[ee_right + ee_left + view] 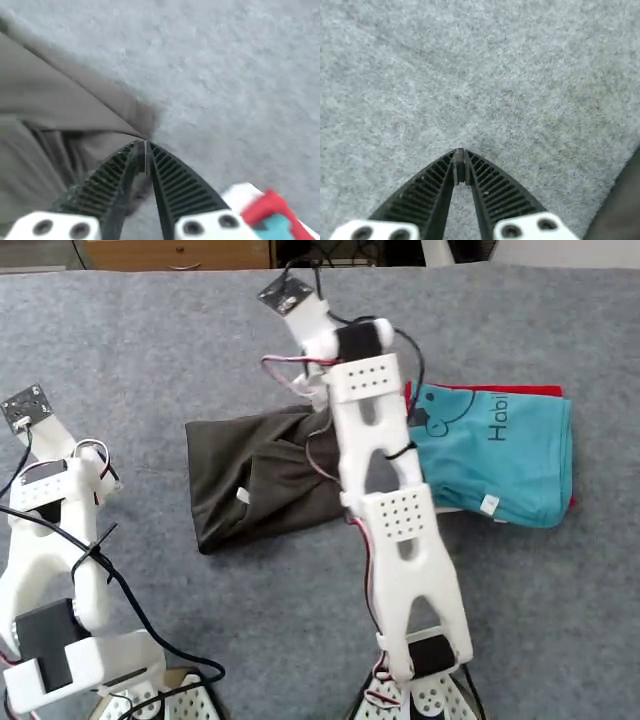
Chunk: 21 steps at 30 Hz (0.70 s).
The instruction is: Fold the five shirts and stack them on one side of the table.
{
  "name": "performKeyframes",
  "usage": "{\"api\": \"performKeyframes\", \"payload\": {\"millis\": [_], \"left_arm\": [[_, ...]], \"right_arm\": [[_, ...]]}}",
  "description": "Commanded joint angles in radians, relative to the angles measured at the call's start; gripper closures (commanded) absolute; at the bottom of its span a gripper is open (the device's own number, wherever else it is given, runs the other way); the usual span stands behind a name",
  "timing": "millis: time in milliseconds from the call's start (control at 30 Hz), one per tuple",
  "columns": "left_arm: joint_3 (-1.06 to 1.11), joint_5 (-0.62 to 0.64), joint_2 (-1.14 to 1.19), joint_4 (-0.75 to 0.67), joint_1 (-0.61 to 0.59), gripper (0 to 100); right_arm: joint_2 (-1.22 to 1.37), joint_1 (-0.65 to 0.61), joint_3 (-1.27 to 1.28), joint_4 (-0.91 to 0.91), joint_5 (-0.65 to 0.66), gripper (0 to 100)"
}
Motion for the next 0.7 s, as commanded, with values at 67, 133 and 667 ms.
{"api": "performKeyframes", "payload": {"millis": [67,133,667], "left_arm": [[-0.021,-0.008,-0.038,-0.028,-0.007,97],[-0.022,-0.008,-0.038,-0.028,-0.008,97],[-0.022,-0.008,-0.038,-0.020,-0.008,97]], "right_arm": [[-0.068,-0.124,0.127,0.009,-0.025,98.3],[-0.110,-0.164,0.209,0.008,-0.025,98.3],[-0.136,-0.272,0.328,-0.021,-0.023,98.1]]}}
